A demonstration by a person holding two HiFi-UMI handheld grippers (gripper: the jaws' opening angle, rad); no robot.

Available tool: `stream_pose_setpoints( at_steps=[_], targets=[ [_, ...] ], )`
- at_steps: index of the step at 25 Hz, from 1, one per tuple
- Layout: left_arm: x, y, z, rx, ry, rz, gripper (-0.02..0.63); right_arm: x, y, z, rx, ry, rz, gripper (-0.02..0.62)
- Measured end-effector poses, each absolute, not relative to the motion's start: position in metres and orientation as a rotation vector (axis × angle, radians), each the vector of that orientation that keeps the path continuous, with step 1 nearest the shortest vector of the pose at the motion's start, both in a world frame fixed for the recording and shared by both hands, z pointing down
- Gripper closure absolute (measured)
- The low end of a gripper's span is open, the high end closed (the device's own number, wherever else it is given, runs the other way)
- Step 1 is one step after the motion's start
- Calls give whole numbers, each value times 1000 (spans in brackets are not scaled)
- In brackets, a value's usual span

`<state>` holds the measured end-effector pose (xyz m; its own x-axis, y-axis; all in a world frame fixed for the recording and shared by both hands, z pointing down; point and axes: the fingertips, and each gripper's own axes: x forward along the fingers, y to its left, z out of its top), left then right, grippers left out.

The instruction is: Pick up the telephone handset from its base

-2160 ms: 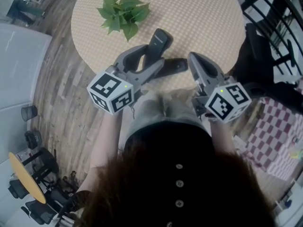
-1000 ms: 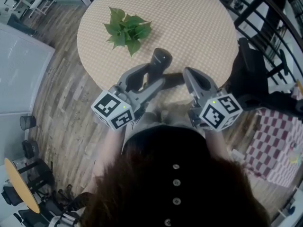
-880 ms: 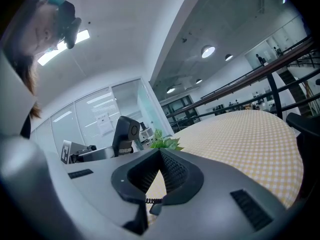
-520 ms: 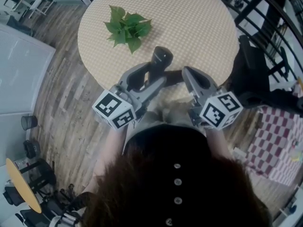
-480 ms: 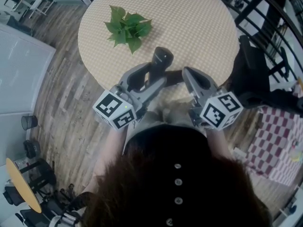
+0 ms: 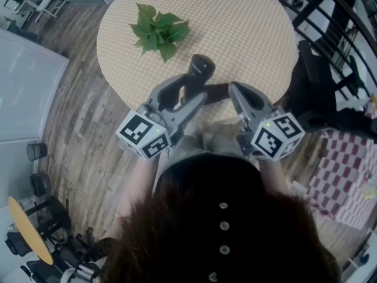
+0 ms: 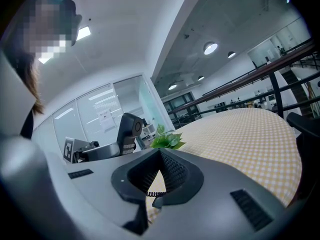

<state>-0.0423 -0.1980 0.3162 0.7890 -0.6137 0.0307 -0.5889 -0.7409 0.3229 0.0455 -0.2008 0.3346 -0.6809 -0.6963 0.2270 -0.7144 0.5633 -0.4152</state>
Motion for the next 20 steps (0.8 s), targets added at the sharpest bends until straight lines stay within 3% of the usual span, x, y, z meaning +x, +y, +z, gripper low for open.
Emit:
stream_pose_setpoints(
  at_steps=[20],
  targets=[
    [-40,-195,332,2646,-901,-46,353,42,-195,344,1205,-2727,782,586]
  ],
)
